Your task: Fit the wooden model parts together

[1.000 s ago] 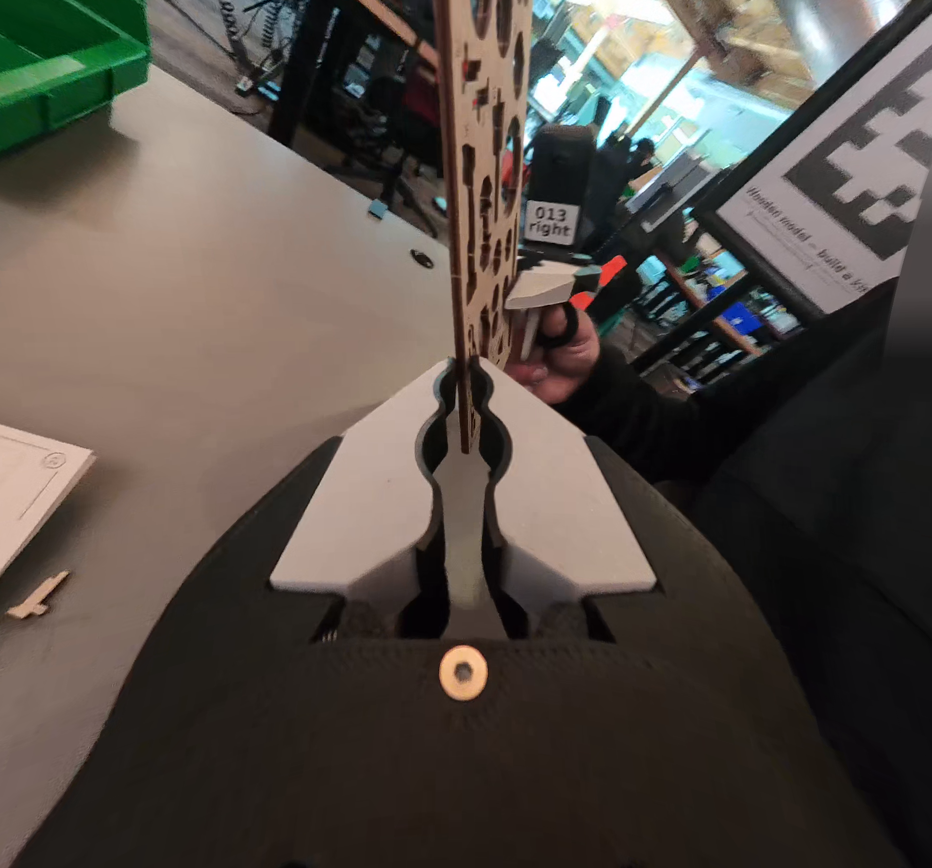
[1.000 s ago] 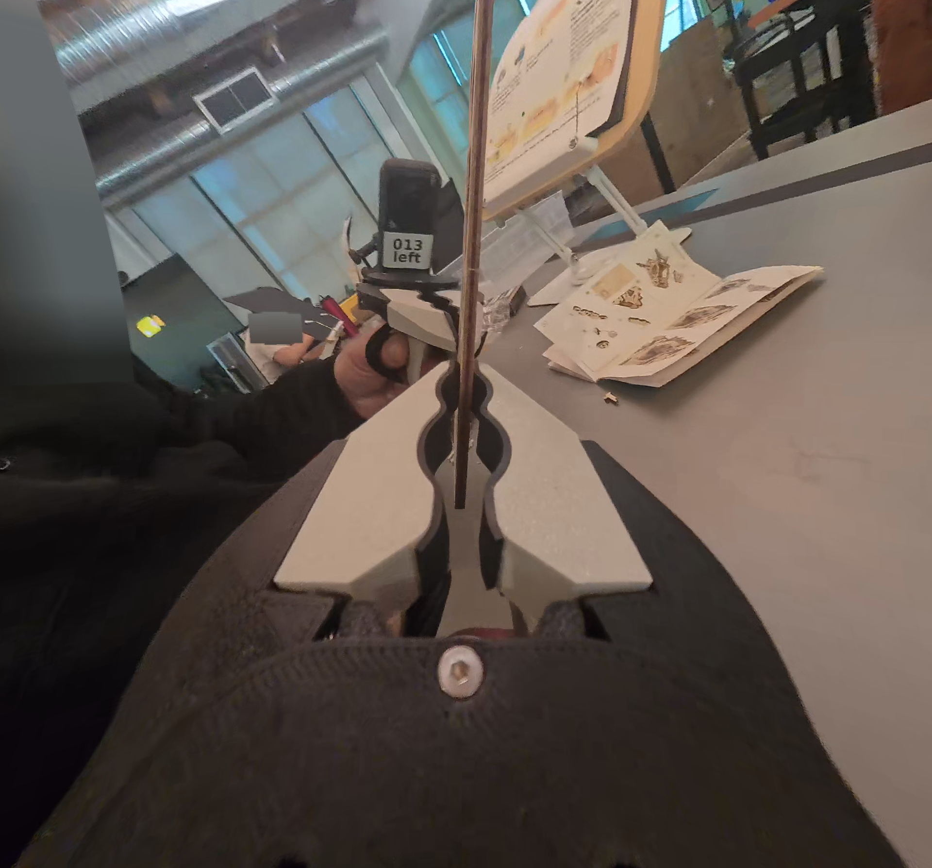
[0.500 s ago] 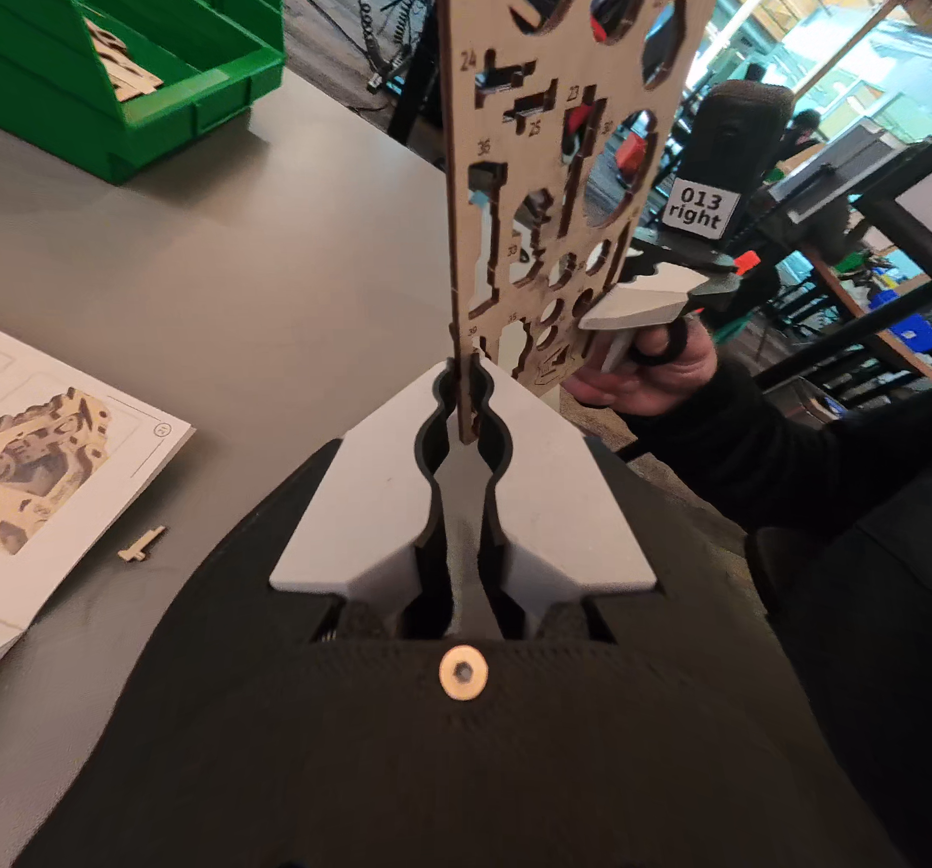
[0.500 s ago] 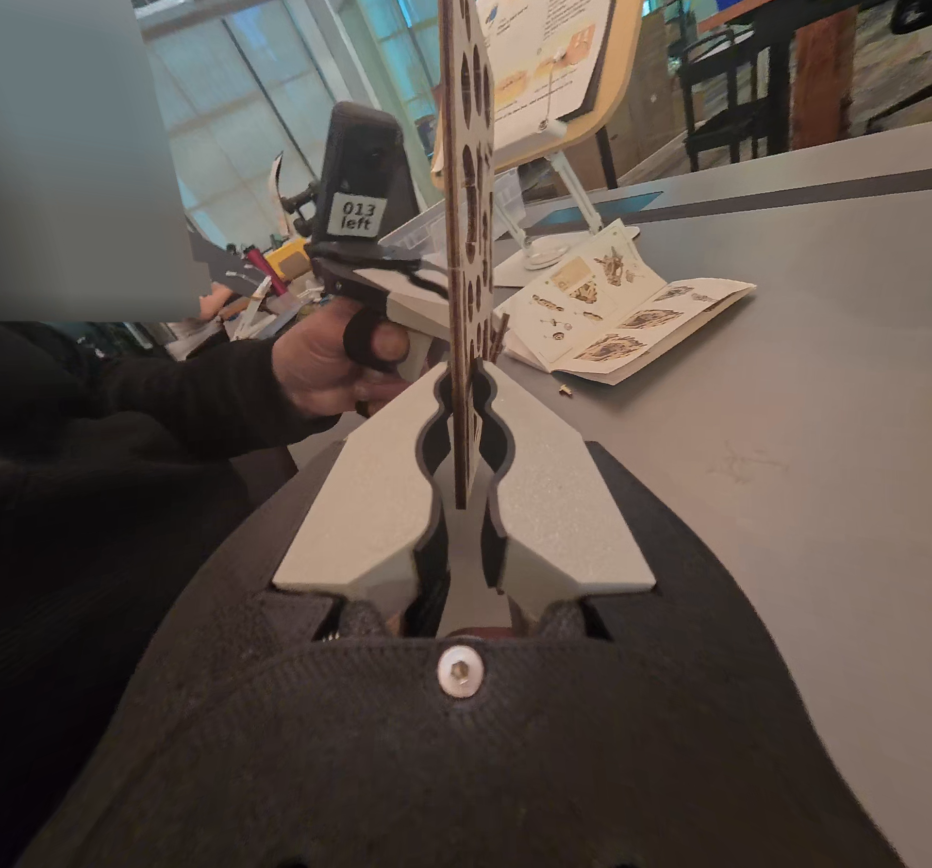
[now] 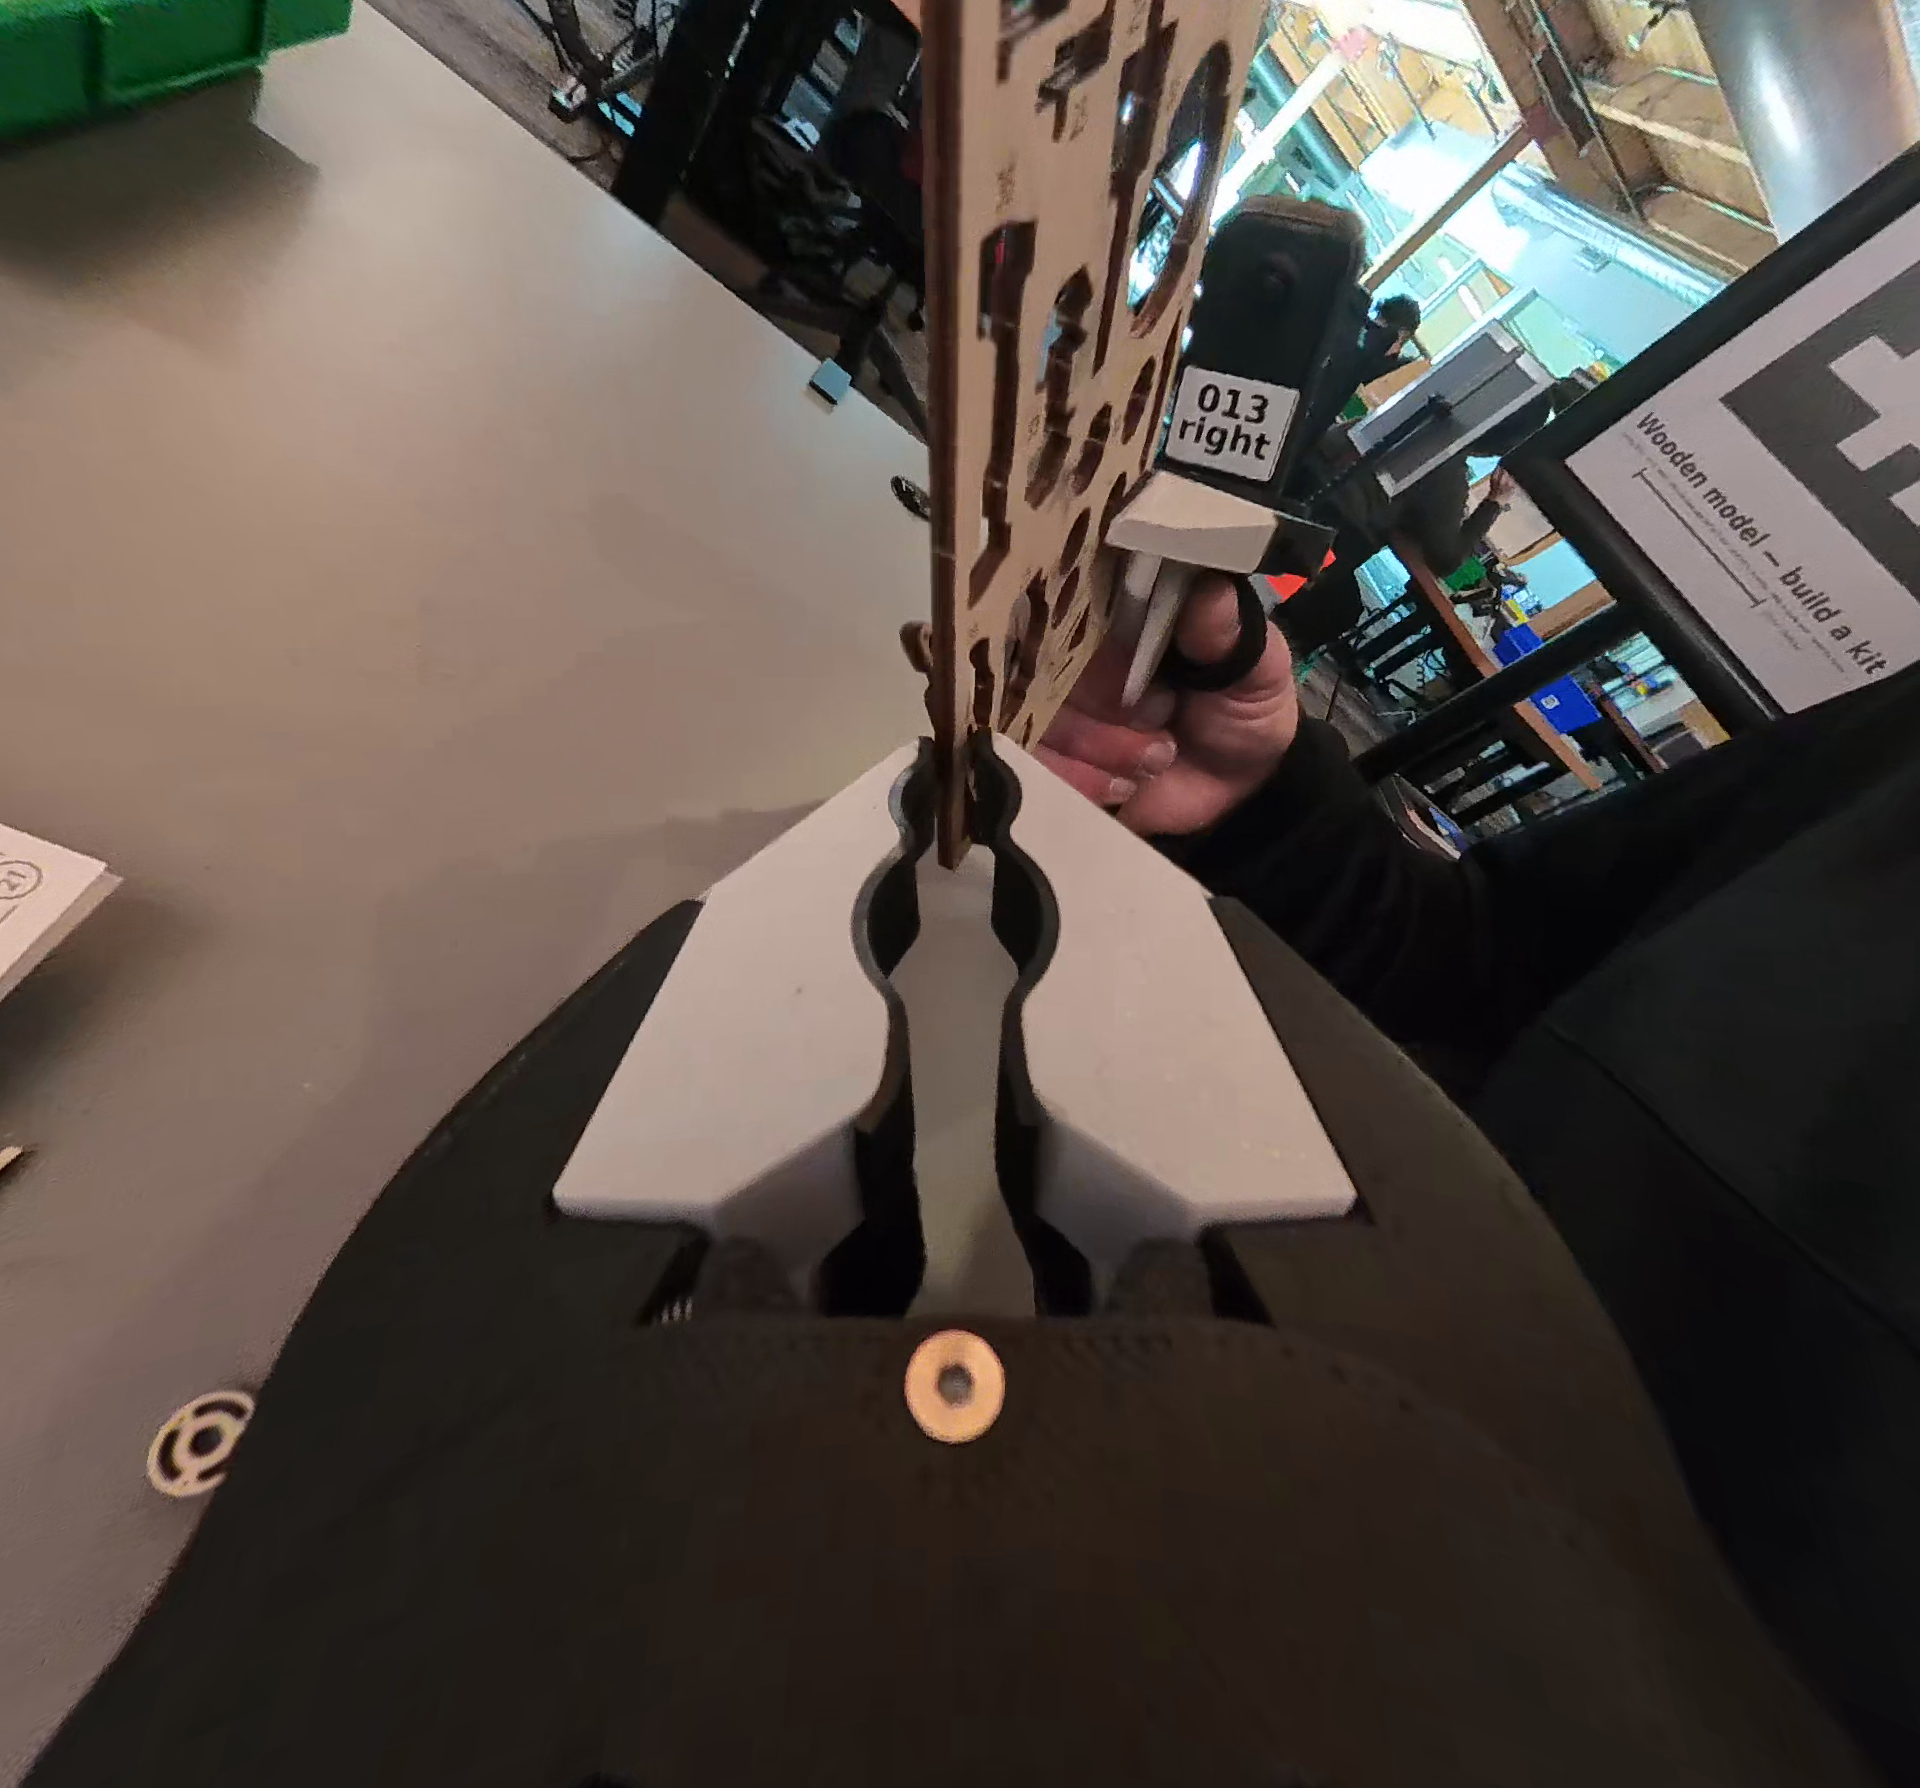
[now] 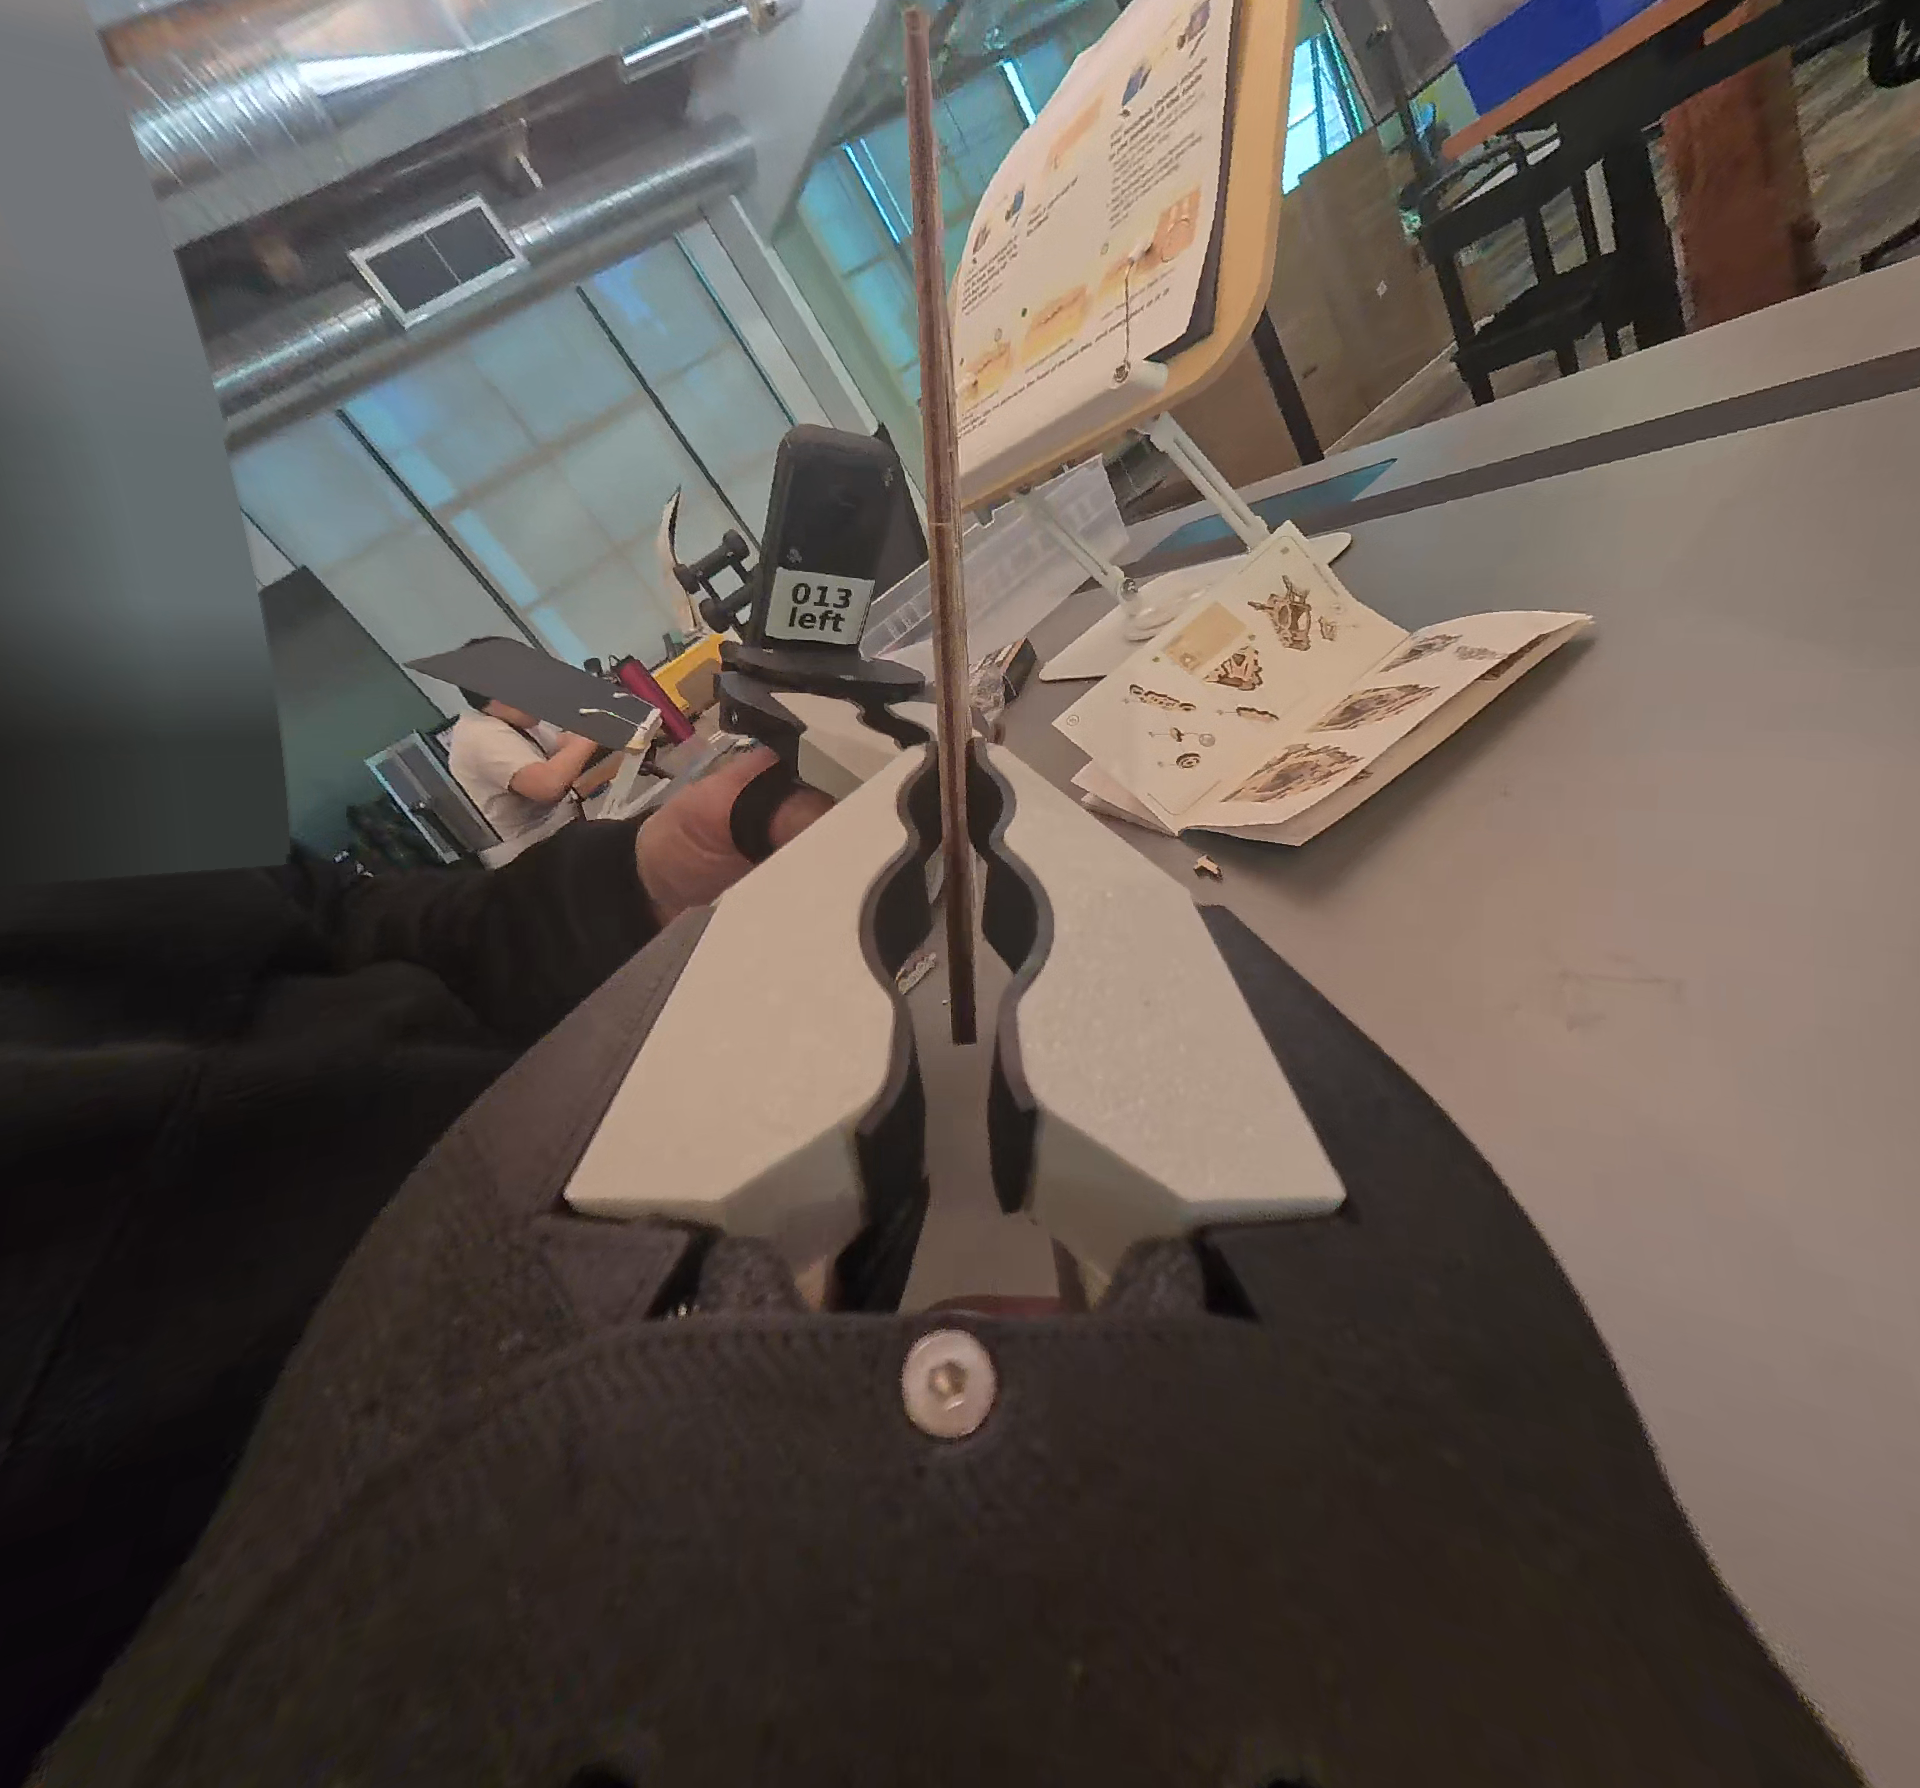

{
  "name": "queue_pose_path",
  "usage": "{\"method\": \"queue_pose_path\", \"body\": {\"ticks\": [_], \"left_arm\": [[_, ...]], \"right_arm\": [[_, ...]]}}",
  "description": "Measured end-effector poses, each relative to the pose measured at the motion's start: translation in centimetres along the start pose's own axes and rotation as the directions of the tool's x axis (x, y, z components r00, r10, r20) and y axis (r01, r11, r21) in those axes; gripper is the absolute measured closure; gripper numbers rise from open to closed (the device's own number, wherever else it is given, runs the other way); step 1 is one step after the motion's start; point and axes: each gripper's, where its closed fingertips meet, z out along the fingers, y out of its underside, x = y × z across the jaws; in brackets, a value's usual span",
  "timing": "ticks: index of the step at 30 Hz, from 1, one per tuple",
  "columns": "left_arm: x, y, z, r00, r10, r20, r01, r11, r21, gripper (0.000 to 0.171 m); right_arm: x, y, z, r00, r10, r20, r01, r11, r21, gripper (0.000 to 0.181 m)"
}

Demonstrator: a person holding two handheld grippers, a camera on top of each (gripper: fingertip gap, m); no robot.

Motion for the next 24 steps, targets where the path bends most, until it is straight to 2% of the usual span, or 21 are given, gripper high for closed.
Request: {"method": "queue_pose_path", "body": {"ticks": [5,10,15,18,20,22,24], "left_arm": [[-0.7,0.4,0.1,0.998,0.000,0.056,0.001,1.000,-0.010,0.169],[-2.4,0.4,0.2,0.990,-0.028,0.135,0.030,0.999,-0.011,0.169],[-1.8,0.2,-0.3,0.995,0.018,0.103,-0.020,1.000,0.018,0.169],[-1.2,0.4,-0.8,0.995,0.050,0.086,-0.053,0.998,0.031,0.169],[-0.7,0.8,-0.8,0.997,0.050,0.065,-0.052,0.998,0.028,0.168],[-1.0,0.8,-0.8,0.992,0.064,0.111,-0.066,0.998,0.015,0.160],[-0.6,1.0,-0.7,0.995,0.054,0.085,-0.055,0.998,0.004,0.166]], "right_arm": [[-0.4,0.6,0.2,0.998,-0.054,-0.017,0.053,0.998,-0.036,0.179],[-0.2,1.3,1.0,0.984,-0.151,-0.094,0.144,0.986,-0.079,0.178],[-0.6,0.9,1.1,0.977,-0.190,-0.092,0.185,0.981,-0.058,0.179],[-1.1,1.2,1.2,0.965,-0.245,-0.092,0.237,0.967,-0.092,0.180],[-1.2,1.2,1.0,0.969,-0.231,-0.083,0.223,0.970,-0.100,0.180],[-1.0,1.3,0.8,0.974,-0.212,-0.080,0.203,0.973,-0.112,0.180],[-0.9,1.4,0.7,0.991,-0.128,-0.040,0.123,0.986,-0.113,0.180]]}}
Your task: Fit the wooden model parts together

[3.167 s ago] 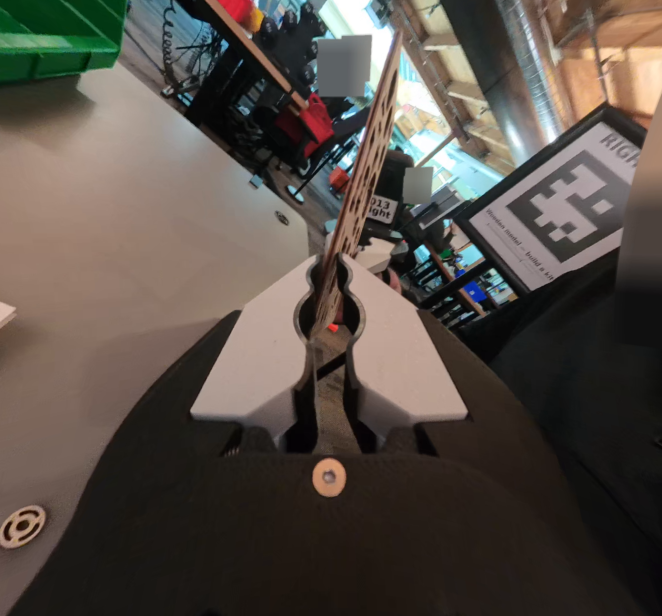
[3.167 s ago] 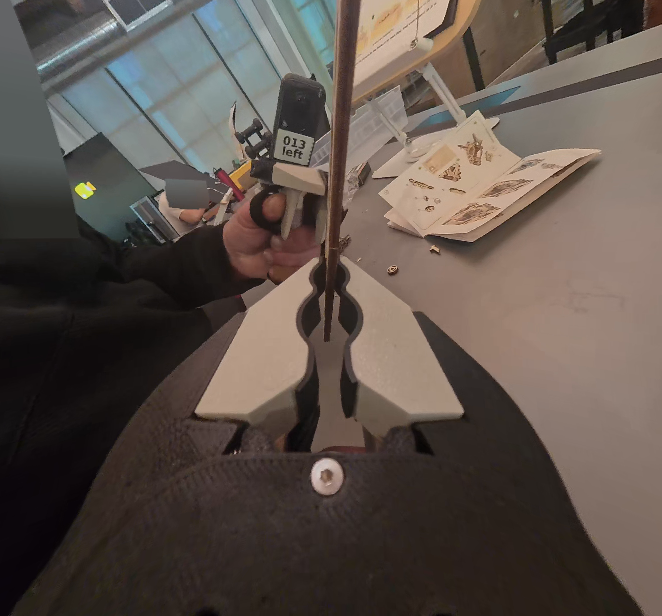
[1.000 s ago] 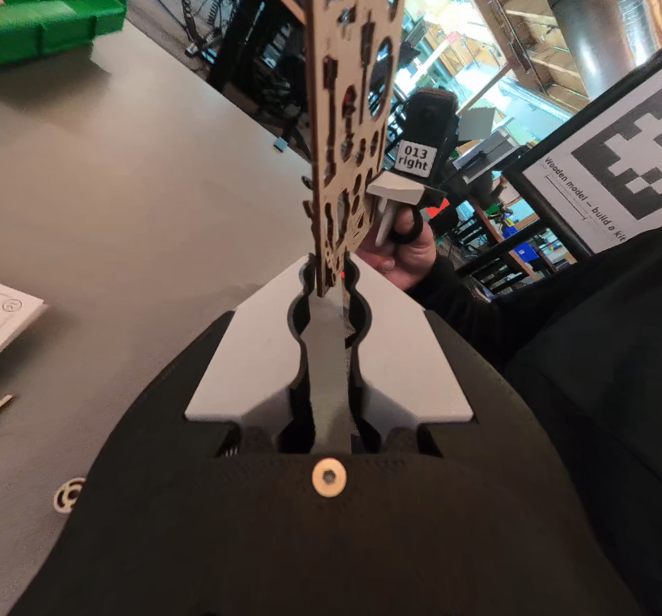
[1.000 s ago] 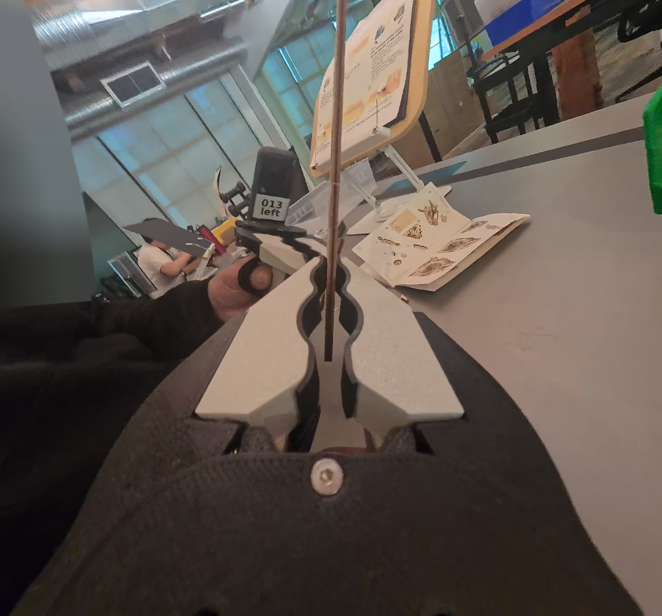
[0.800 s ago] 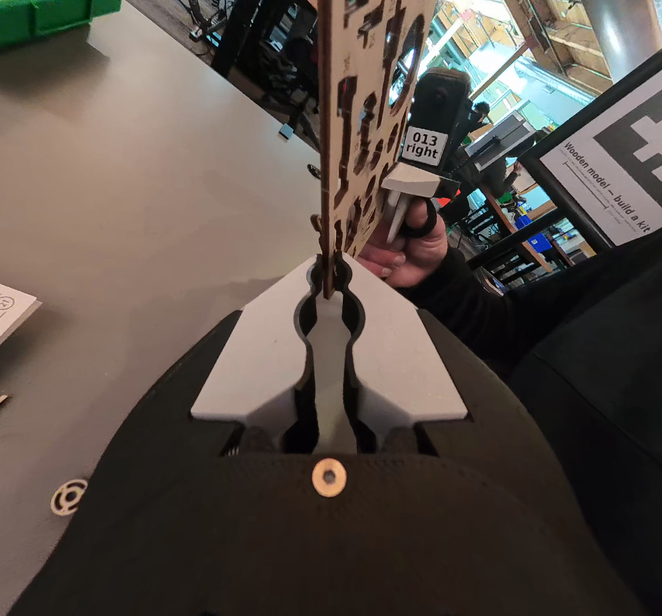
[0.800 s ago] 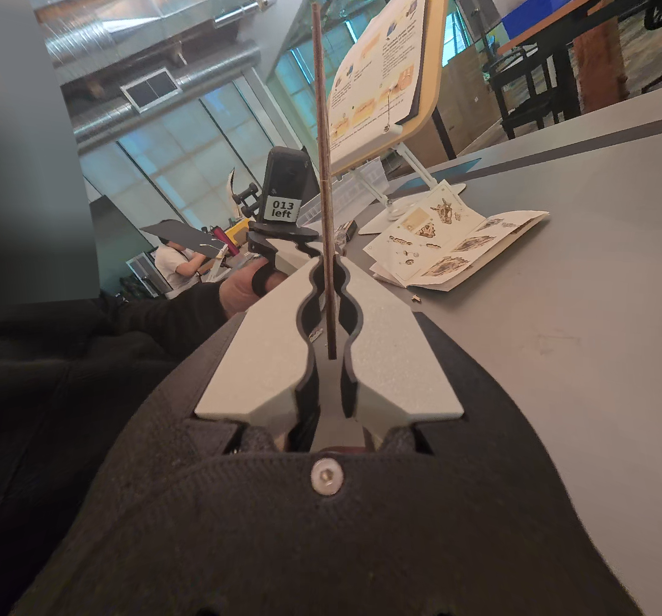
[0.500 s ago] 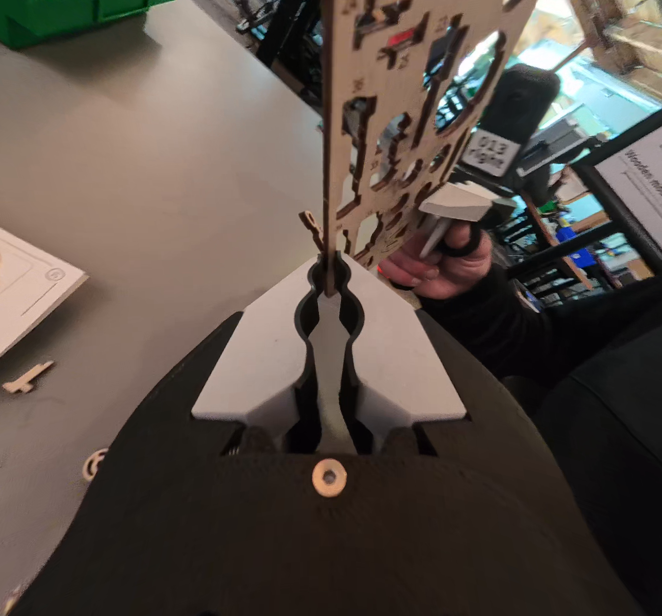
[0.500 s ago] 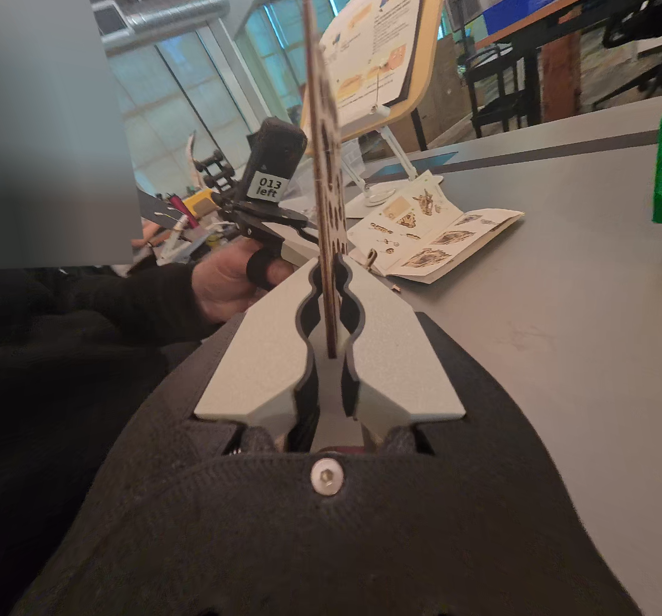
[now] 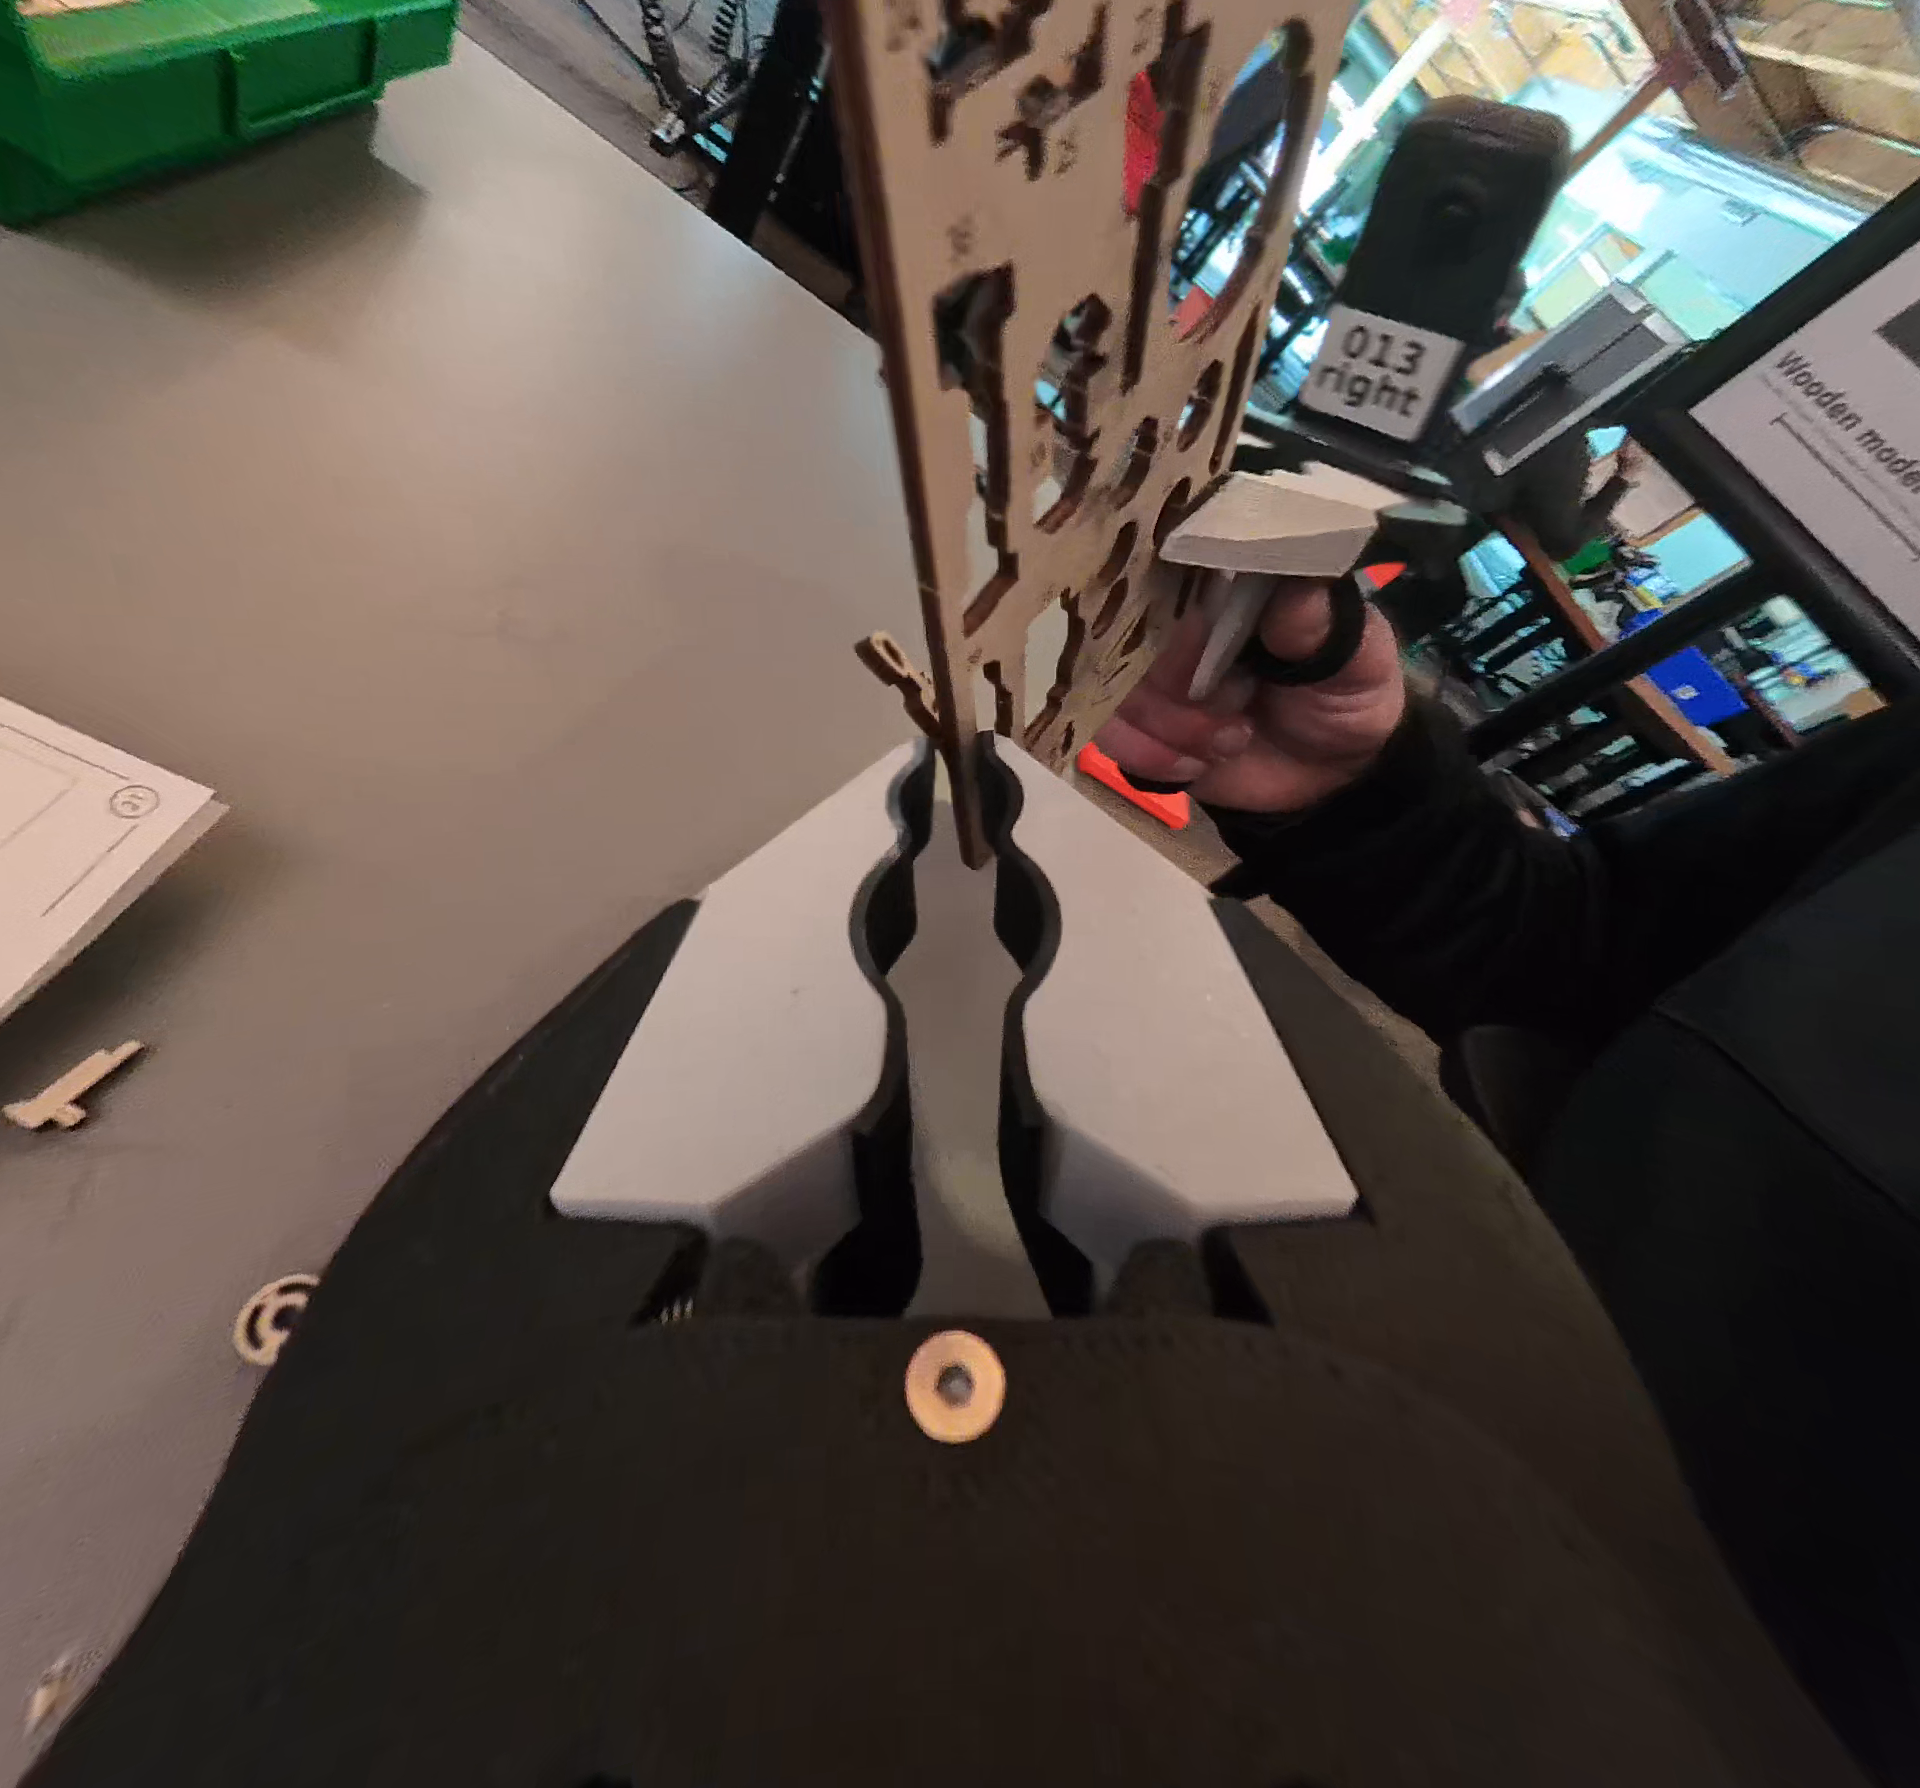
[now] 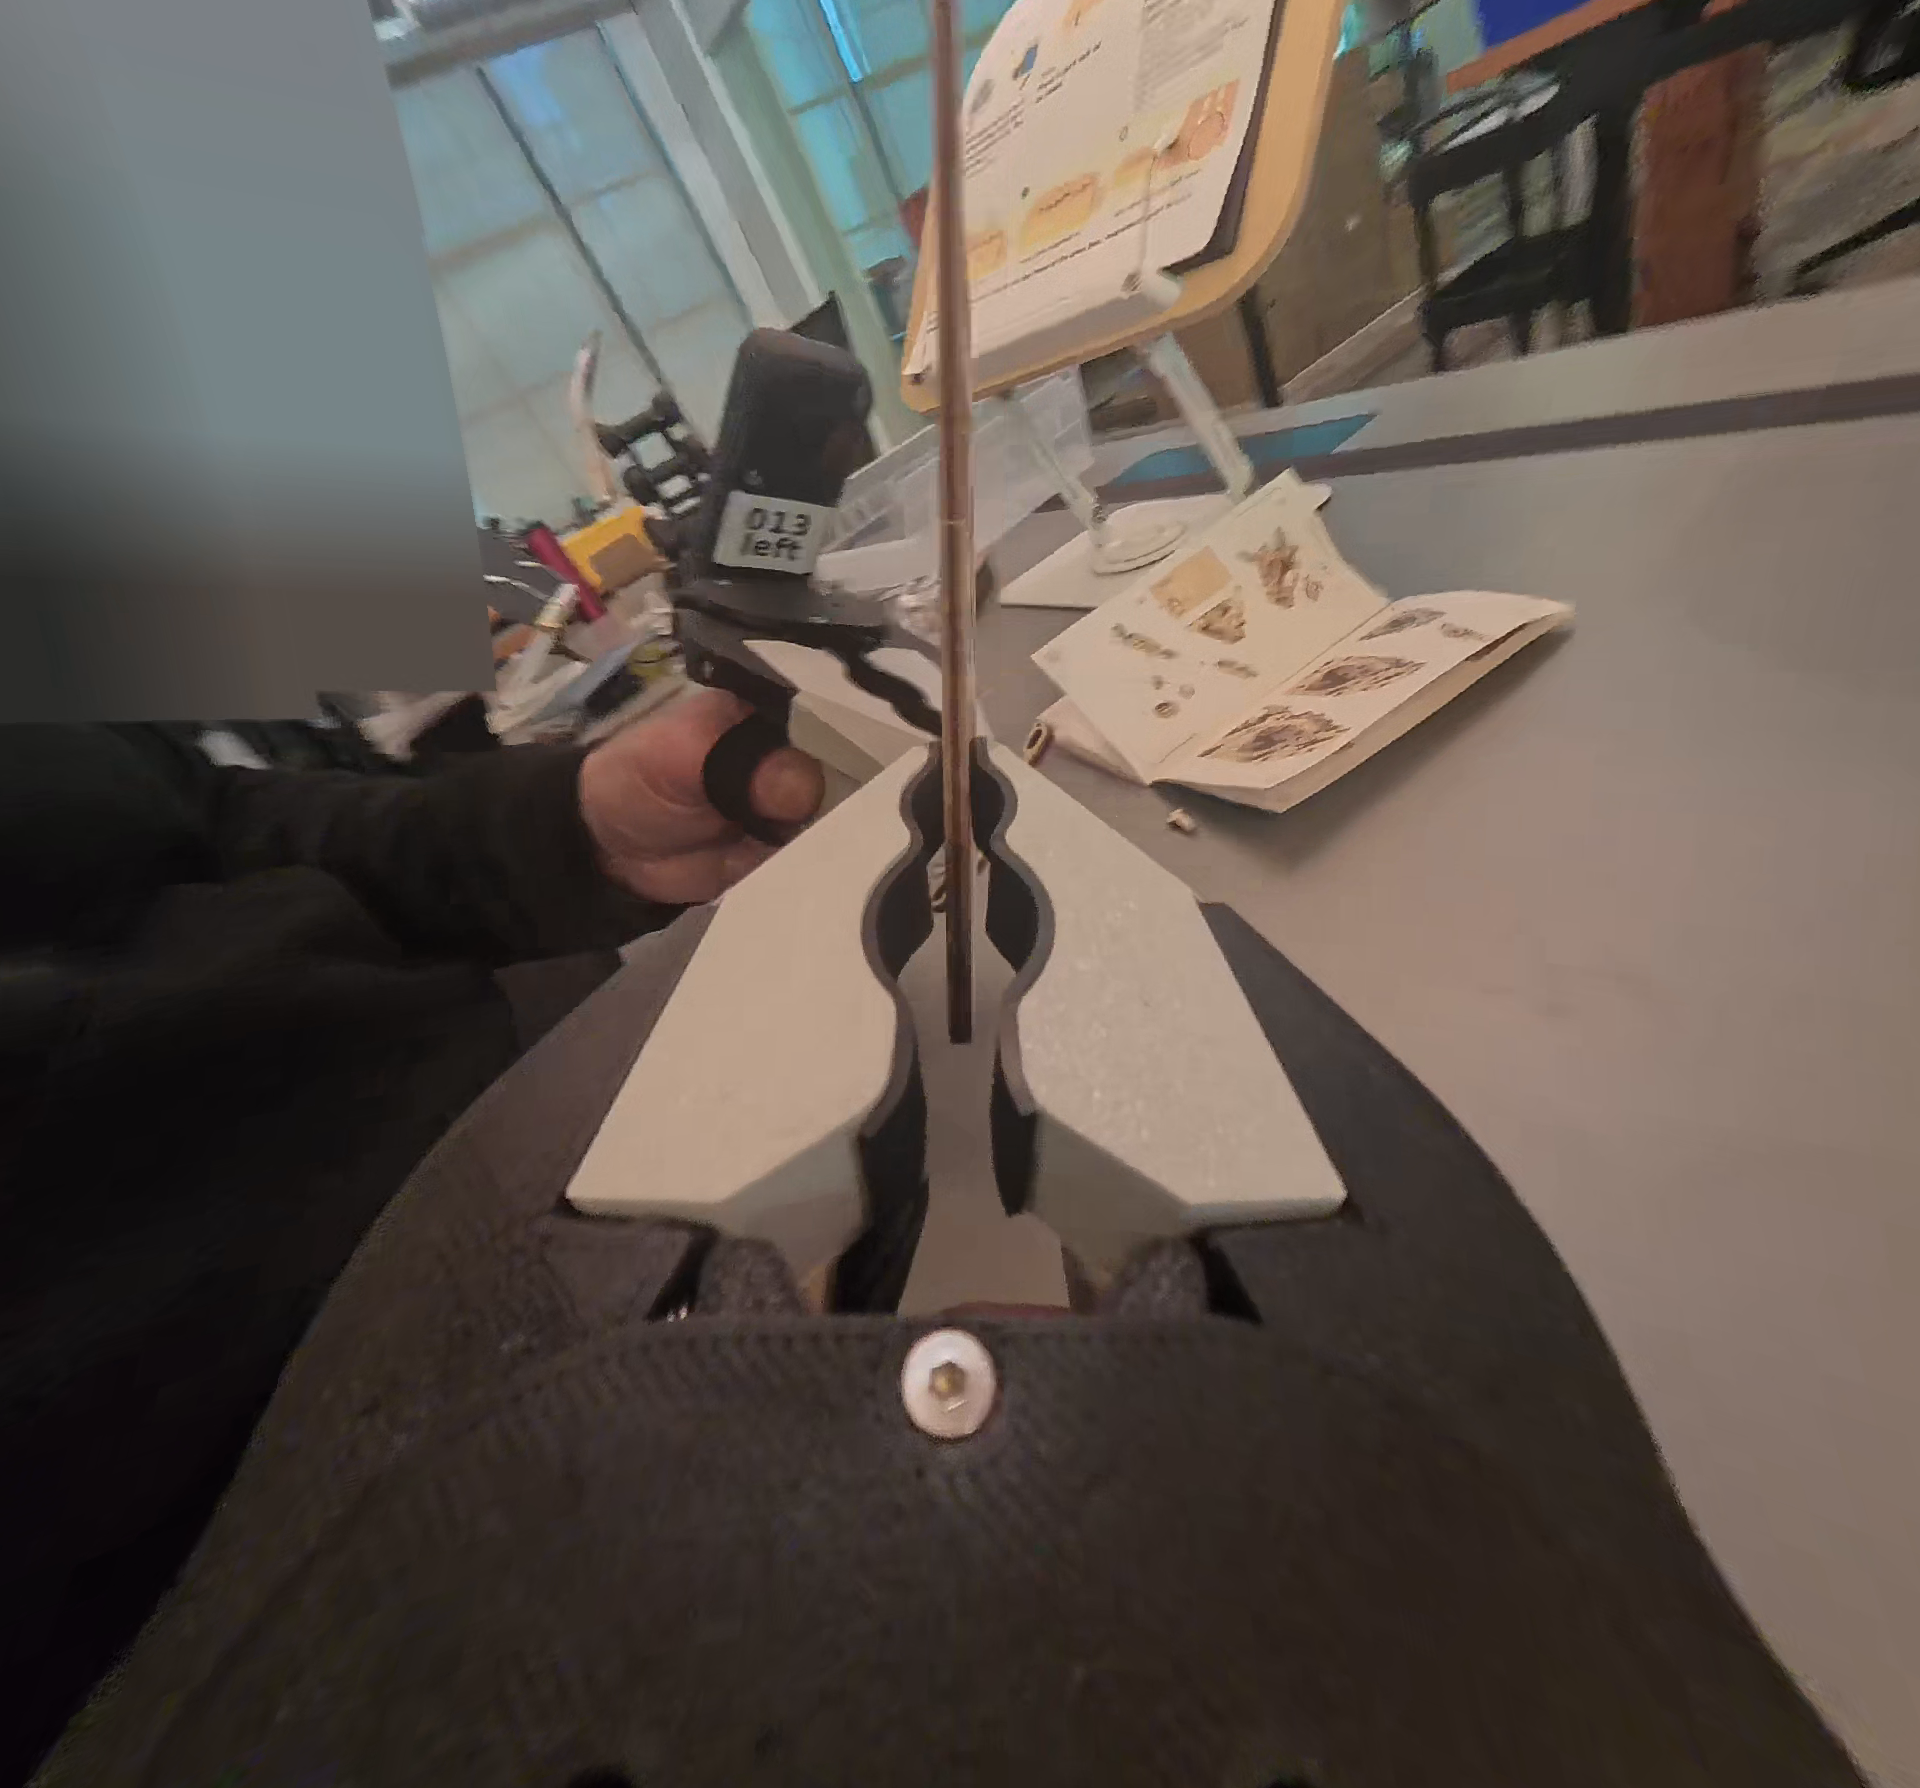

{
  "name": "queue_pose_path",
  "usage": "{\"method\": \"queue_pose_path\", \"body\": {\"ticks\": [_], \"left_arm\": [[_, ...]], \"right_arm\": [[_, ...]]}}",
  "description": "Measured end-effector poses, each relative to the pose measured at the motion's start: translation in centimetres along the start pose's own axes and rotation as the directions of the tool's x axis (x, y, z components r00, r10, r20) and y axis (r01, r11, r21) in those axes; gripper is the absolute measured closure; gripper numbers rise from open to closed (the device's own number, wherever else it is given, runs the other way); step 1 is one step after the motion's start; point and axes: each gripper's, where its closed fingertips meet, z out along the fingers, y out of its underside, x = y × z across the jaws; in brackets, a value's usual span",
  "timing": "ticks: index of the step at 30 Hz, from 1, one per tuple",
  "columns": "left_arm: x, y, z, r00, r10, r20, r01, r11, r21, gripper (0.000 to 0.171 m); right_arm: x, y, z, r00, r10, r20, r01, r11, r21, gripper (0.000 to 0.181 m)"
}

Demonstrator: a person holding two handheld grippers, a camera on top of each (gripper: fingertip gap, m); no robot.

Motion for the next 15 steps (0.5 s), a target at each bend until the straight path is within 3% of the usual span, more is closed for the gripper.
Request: {"method": "queue_pose_path", "body": {"ticks": [3,5,7,11,15], "left_arm": [[-1.1,1.0,0.0,0.997,-0.064,0.034,0.065,0.998,-0.023,0.168],[-1.1,1.0,-0.3,0.996,-0.067,0.063,0.067,0.998,0.002,0.168],[-0.6,0.9,-0.8,0.996,-0.043,0.078,0.042,0.999,0.016,0.156],[1.4,-0.5,-2.9,0.986,-0.143,-0.089,0.155,0.977,0.148,0.158],[2.3,-0.3,-2.7,0.950,-0.235,-0.207,0.268,0.951,0.152,0.158]], "right_arm": [[0.3,1.4,0.5,0.998,-0.051,-0.022,0.048,0.994,-0.098,0.179],[0.1,1.3,0.6,1.000,-0.031,-0.004,0.031,0.996,-0.083,0.179],[0.1,1.0,0.4,0.997,0.051,0.056,-0.049,0.998,-0.041,0.180],[-0.8,-0.3,-0.8,0.968,0.107,0.229,-0.124,0.990,0.061,0.180],[-1.2,-0.3,-0.6,0.952,0.099,0.290,-0.121,0.991,0.059,0.180]]}}
